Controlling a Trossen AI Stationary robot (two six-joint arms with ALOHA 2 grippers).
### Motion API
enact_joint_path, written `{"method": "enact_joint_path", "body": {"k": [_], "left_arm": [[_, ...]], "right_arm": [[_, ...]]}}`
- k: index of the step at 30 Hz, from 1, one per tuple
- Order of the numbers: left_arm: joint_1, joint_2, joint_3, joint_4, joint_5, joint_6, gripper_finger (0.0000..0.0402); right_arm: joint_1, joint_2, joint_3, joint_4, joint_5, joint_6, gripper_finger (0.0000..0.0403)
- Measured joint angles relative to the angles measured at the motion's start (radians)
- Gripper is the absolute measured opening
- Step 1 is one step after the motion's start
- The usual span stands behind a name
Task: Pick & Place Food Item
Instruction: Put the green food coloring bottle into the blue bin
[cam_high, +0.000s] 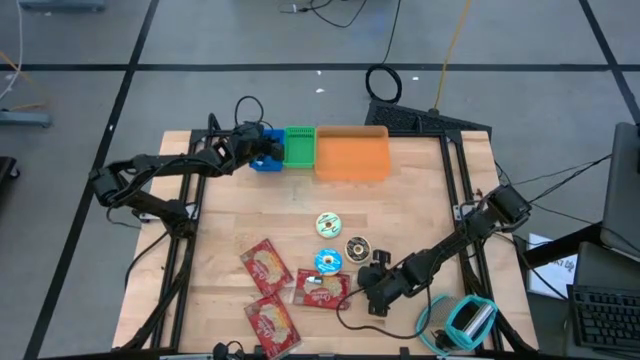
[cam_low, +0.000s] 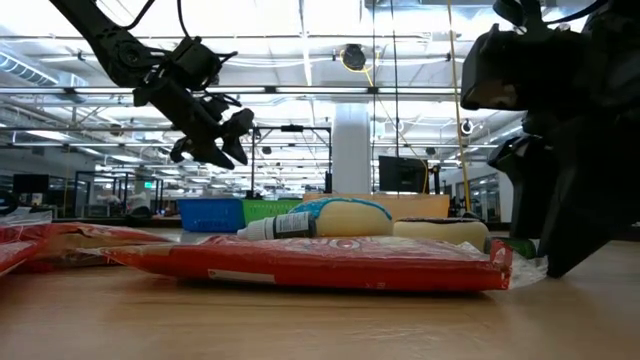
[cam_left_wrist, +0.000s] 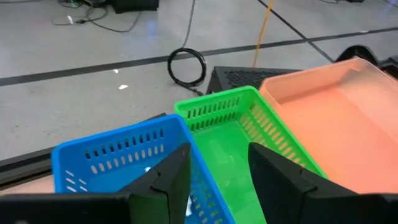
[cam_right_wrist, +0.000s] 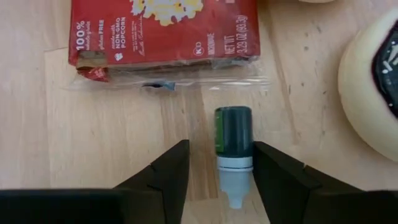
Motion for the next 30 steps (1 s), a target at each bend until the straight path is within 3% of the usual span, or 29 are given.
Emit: {"method": "enact_joint_path", "body": {"k": [11,18,22,27,30], "left_arm": [[0.0,0.0,0.0,-0.001,0.057,0.001,0.0161],[-0.003,0.0,0.0,-0.001,0.067,-0.001,0.0161],[-0.011,0.0,0.0,0.0,0.181,0.014,0.0161],[-0.052,0.0,0.0,0.0,0.338,-0.035,0.0161],[-0.115,0.0,0.0,0.001,0.364,-0.058,0.0161]], "right_arm": [[-0.003,-0.012,-0.003,-0.011,-0.005,-0.041,0.0067],[-0.017,-0.076,-0.007,-0.067,-0.003,-0.041,0.0078],[-0.034,-0.147,-0.006,-0.138,0.005,-0.044,0.0079],[-0.043,-0.25,-0.006,-0.189,0.126,-0.121,0.0066],[-0.046,-0.293,-0.006,-0.201,0.278,-0.209,0.0067]]}}
